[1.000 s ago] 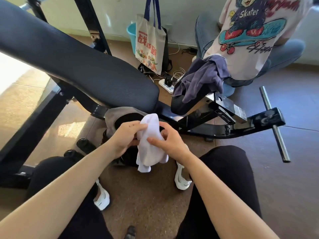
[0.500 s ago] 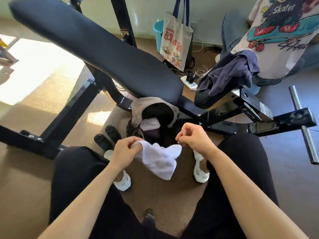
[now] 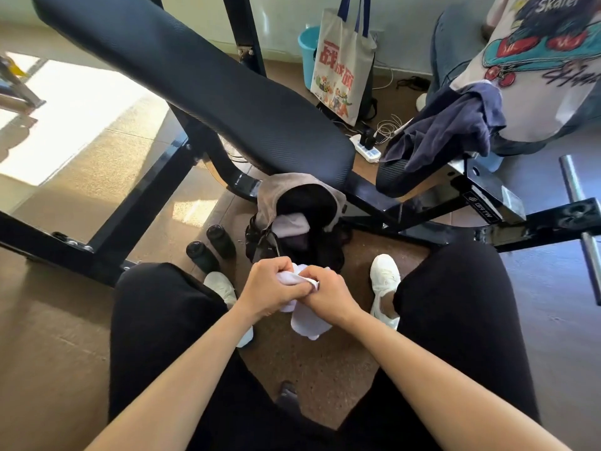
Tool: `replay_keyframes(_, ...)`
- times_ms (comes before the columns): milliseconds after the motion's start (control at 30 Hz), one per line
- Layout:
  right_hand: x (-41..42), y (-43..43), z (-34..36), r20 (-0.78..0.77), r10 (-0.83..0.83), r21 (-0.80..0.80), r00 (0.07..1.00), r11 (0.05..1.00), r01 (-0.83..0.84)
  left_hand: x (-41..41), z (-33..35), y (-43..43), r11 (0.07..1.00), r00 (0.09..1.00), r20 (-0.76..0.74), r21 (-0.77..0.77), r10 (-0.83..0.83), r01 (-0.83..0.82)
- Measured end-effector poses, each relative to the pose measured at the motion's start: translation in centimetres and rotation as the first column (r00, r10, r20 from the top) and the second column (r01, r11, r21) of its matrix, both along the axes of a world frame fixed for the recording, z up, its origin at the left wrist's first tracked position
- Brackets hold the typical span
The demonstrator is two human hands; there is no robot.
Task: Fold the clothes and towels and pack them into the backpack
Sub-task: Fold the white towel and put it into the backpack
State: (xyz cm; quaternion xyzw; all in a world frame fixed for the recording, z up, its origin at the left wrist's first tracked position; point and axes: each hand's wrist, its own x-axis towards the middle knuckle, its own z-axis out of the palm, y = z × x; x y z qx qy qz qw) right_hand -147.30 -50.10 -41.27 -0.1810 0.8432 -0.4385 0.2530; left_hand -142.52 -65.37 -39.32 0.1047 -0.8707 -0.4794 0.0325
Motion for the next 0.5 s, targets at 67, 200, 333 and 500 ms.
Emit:
replay_keyframes(67, -0.8, 0.7, 0.0, -0.016, -0.071, -0.037, 0.997, 0.997, 0.07, -0.1, -0.3, -0.1, 1.0, 1.0, -0.019, 0.001, -0.012, 0.012)
replay_keyframes(200, -3.3, 2.5, 1.7, -0.092, -0.217, -0.126, 0.972, 0.971, 0.205, -0.6, -0.9, -1.3, 0.976, 0.984, 0.117, -0.156, -0.135, 0.152)
replay_keyframes(333, -6.0, 4.8, 3.0, -0.089, -0.433, -0.214, 0.897, 0.888, 0.407, -0.6, -1.5, -2.2, 0.896, 0.864, 0.4, -0.188, -0.304, 0.402)
replay_keyframes(500, -8.8, 8.0, 4.1, -0.028, -0.624, -0.223, 0.781, 0.766, 0.603, -0.8, -2.5, -4.2, 0.883, 0.787, 0.558, -0.189, -0.263, 0.429)
